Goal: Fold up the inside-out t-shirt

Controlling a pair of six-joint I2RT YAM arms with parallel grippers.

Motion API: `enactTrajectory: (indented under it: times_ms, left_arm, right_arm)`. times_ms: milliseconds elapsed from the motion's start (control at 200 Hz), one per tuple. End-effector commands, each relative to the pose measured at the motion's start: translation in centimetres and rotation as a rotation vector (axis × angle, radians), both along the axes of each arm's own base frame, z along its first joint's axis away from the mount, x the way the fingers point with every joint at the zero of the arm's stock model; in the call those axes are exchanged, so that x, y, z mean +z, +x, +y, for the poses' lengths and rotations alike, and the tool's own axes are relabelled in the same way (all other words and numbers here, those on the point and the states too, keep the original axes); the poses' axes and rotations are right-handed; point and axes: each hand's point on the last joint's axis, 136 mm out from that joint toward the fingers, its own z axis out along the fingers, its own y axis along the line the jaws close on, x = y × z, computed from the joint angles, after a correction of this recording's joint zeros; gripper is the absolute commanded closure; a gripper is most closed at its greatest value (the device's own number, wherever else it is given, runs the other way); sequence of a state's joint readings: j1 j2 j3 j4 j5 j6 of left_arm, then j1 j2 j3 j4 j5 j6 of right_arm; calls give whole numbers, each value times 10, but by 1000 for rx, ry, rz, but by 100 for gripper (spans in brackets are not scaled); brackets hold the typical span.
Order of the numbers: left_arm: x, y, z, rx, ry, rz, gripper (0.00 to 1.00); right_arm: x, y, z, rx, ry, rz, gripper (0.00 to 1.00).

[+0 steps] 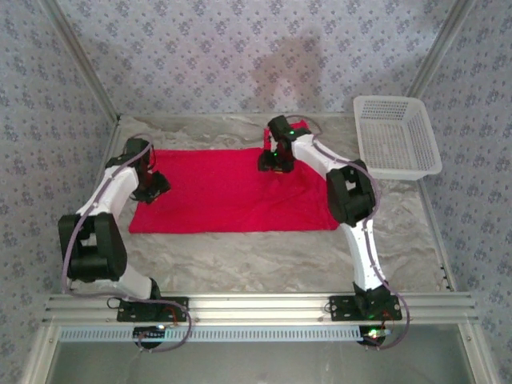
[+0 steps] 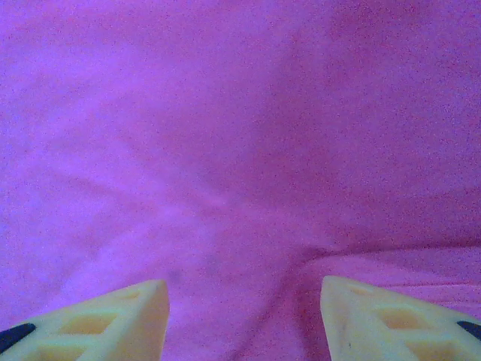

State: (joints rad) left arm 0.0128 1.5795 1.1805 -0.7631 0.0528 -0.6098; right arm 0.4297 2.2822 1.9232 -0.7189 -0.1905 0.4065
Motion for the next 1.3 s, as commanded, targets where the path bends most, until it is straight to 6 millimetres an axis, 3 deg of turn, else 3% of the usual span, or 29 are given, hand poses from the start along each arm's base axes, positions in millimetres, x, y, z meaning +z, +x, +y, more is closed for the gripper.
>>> enactTrajectory:
  times_ms: [0, 145, 260, 425, 670, 939, 1204, 1294]
  left_arm:
    - [18, 55, -4, -7, -32, -109, 55]
    - [14, 105, 11, -1, 38, -103, 53]
    - [1, 134, 33, 17, 90, -64, 53]
    - [-31, 160, 62, 56, 102, -1, 52]
    - [-58, 189, 80, 61, 109, 44, 51]
    - [-76, 197, 79, 47, 97, 66, 61]
    - [-77, 194, 77, 39, 88, 78, 87]
    - [-77, 191, 74, 32, 89, 82, 94]
  right_arm:
    - [39, 45, -34, -139, 74, -102, 41]
    - [31, 99, -66, -303, 131, -146, 41]
    - [23, 139, -86, -427, 170, -186, 40]
    - [7, 173, -91, -493, 266, -200, 35]
    - [1, 191, -83, -432, 305, -264, 27]
    - [38, 199, -106, -439, 257, -366, 24]
    - [9, 206, -133, -507, 206, -337, 26]
    - [-5, 204, -133, -510, 194, -314, 26]
